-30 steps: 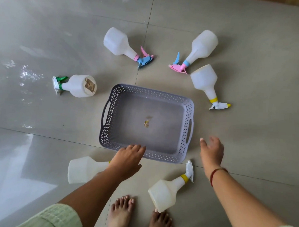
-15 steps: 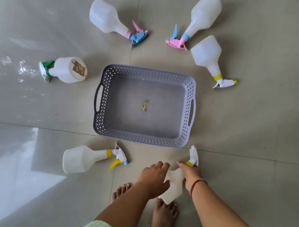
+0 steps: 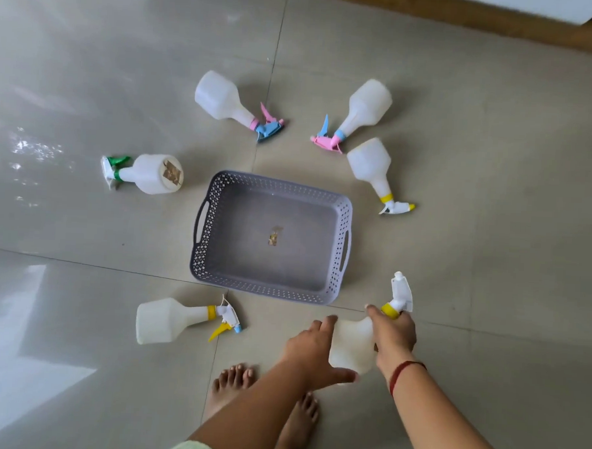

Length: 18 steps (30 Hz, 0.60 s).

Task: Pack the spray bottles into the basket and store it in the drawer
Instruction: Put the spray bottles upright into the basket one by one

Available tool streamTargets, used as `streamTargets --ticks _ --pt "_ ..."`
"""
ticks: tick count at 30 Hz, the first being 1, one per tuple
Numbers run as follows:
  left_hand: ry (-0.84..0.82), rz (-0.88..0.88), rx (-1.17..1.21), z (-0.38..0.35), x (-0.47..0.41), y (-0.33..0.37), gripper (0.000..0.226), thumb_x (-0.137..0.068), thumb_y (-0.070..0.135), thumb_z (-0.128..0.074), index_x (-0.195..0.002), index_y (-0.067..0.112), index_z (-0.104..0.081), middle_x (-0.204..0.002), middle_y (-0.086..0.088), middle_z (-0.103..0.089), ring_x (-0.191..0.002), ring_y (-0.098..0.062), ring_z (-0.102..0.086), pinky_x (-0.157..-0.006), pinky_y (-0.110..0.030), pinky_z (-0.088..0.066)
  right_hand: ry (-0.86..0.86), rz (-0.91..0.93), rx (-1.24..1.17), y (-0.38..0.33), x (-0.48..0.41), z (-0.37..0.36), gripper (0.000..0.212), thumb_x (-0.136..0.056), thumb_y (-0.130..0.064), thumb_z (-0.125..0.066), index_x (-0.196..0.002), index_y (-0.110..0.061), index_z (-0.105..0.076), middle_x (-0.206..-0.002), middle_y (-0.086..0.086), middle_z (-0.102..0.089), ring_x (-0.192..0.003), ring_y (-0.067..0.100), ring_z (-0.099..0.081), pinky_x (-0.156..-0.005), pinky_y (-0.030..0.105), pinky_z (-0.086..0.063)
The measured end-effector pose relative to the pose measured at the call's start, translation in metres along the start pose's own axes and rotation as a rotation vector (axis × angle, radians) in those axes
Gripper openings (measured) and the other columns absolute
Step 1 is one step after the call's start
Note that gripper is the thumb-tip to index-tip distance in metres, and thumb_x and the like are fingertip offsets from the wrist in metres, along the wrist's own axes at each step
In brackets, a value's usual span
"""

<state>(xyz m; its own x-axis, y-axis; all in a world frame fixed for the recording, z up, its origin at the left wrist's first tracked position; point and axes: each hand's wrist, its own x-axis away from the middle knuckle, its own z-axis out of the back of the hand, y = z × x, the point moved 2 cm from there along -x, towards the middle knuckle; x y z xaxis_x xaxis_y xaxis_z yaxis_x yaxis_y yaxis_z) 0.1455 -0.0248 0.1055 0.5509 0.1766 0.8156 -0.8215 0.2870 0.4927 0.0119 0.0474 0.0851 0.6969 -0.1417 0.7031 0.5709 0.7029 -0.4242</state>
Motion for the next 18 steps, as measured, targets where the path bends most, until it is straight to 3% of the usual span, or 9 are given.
streamTargets --ticks 5,8,10,13,15,16,18 --pt "0.205 0.056 0.173 0.052 0.016 0.008 0.106 -0.068 0.05 -0.083 -0.152 0.026 -0.023 -0.145 -0.007 -0.046 -0.133 -0.03 -0.048 -0.108 -0.047 -0.041 -0.159 0.223 -0.128 -0.064 0.06 -0.004 0.023 -0.078 -0.02 -0.078 -0.073 -0.022 -0.056 -0.074 -0.001 -0.057 -0.075 0.022 -0.056 -0.077 0.036 -0.047" --pt "0.303 0.005 0.239 0.08 0.023 -0.006 0.111 -0.068 0.039 -0.084 -0.156 0.031 -0.015 -0.143 -0.007 -0.043 -0.131 -0.031 -0.047 -0.109 -0.049 -0.04 -0.268 0.367 -0.172 -0.087 0.092 -0.021 0.019 -0.078 -0.012 -0.079 -0.077 -0.023 -0.064 -0.087 0.004 -0.067 -0.08 0.02 -0.062 -0.079 0.036 -0.051" --pt "0.378 -0.042 0.247 0.093 0.028 -0.016 0.117 -0.069 0.036 -0.083 -0.157 0.039 -0.006 -0.143 -0.007 -0.04 -0.13 -0.032 -0.046 -0.111 -0.052 -0.039 -0.337 0.418 -0.206 -0.094 0.108 -0.033 0.024 -0.078 -0.009 -0.079 -0.091 -0.023 -0.066 -0.1 0.009 -0.069 -0.086 0.02 -0.065 -0.086 0.039 -0.053" --pt "0.483 -0.089 0.285 0.103 0.029 -0.025 0.098 -0.073 0.037 -0.082 -0.154 0.034 -0.027 -0.145 -0.008 -0.041 -0.132 -0.033 -0.045 -0.112 -0.047 -0.039 -0.438 0.403 -0.322 -0.102 0.12 -0.043 0.074 -0.076 -0.006 -0.081 -0.137 -0.02 -0.041 -0.115 0.006 -0.065 -0.094 0.015 -0.066 -0.089 0.039 -0.053" --pt "0.509 -0.085 0.311 0.104 0.028 -0.028 0.079 -0.079 0.034 -0.078 -0.148 0.032 -0.04 -0.146 -0.008 -0.041 -0.131 -0.035 -0.045 -0.11 -0.042 -0.041 -0.474 0.336 -0.414 -0.104 0.122 -0.045 0.099 -0.076 -0.006 -0.08 -0.149 -0.032 -0.019 -0.133 0.006 -0.057 -0.109 0.021 -0.066 -0.088 0.04 -0.055" --pt "0.513 -0.075 0.319 0.104 0.027 -0.029 0.073 -0.081 0.033 -0.075 -0.147 0.033 -0.043 -0.146 -0.009 -0.04 -0.131 -0.035 -0.045 -0.109 -0.042 -0.042 -0.48 0.319 -0.459 -0.104 0.122 -0.044 0.099 -0.077 -0.006 -0.079 -0.148 -0.038 -0.019 -0.135 0.005 -0.054 -0.111 0.023 -0.065 -0.084 0.038 -0.056" --pt "0.521 -0.065 0.345 0.103 0.025 -0.03 0.066 -0.084 0.031 -0.071 -0.145 0.033 -0.046 -0.147 -0.01 -0.04 -0.132 -0.035 -0.044 -0.109 -0.042 -0.042 -0.484 0.36 -0.482 -0.105 0.123 -0.037 0.073 -0.08 -0.005 -0.076 -0.135 -0.036 -0.04 -0.127 0.001 -0.054 -0.105 0.02 -0.066 -0.076 0.032 -0.058"
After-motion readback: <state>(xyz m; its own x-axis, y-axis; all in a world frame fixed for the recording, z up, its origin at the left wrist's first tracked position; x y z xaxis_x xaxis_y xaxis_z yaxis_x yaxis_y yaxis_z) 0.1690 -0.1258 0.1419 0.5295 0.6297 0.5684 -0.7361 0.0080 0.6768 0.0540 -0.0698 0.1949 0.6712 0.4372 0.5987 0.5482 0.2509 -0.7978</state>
